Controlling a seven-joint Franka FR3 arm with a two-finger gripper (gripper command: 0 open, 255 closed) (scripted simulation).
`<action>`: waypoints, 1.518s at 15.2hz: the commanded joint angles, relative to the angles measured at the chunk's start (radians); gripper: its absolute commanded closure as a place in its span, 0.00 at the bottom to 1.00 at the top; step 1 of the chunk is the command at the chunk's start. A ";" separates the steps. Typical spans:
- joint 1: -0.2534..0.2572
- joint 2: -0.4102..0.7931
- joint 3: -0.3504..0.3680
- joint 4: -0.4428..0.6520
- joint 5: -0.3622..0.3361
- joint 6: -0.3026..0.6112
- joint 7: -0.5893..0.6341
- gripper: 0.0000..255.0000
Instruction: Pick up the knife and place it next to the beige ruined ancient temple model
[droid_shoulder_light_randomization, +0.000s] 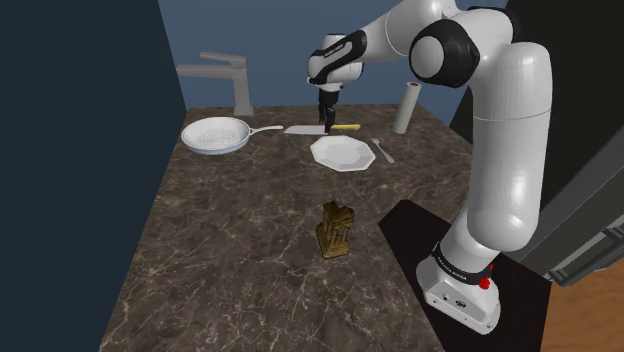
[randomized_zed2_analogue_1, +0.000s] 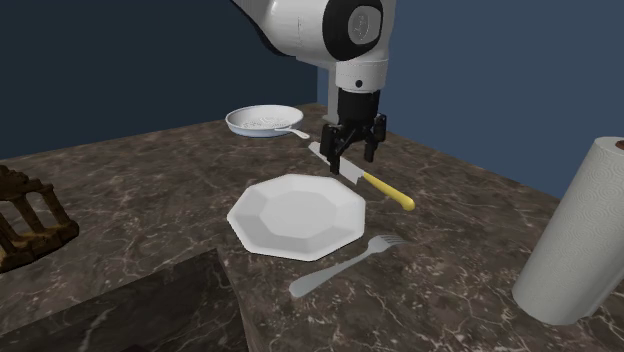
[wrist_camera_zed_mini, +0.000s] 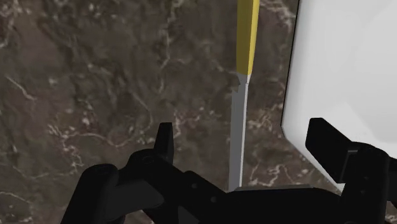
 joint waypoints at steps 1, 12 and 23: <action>-0.001 0.011 0.003 -0.009 0.006 0.020 -0.004 0.00; -0.002 0.015 0.004 -0.012 0.008 0.026 -0.006 1.00; 0.002 -0.010 -0.002 0.007 -0.005 -0.016 0.003 1.00</action>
